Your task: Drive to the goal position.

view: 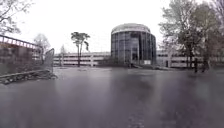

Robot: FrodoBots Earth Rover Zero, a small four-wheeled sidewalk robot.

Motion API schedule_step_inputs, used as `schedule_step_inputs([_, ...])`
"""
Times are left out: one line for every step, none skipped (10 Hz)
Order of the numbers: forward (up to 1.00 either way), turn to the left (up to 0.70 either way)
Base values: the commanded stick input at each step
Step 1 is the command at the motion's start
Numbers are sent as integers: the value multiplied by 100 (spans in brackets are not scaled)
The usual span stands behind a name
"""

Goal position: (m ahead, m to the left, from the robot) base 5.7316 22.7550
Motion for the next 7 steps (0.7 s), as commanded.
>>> schedule_step_inputs([100, 14])
schedule_step_inputs([100, 36])
schedule_step_inputs([100, 40])
schedule_step_inputs([100, 40])
schedule_step_inputs([100, 40])
schedule_step_inputs([100, 10])
schedule_step_inputs([100, 0])
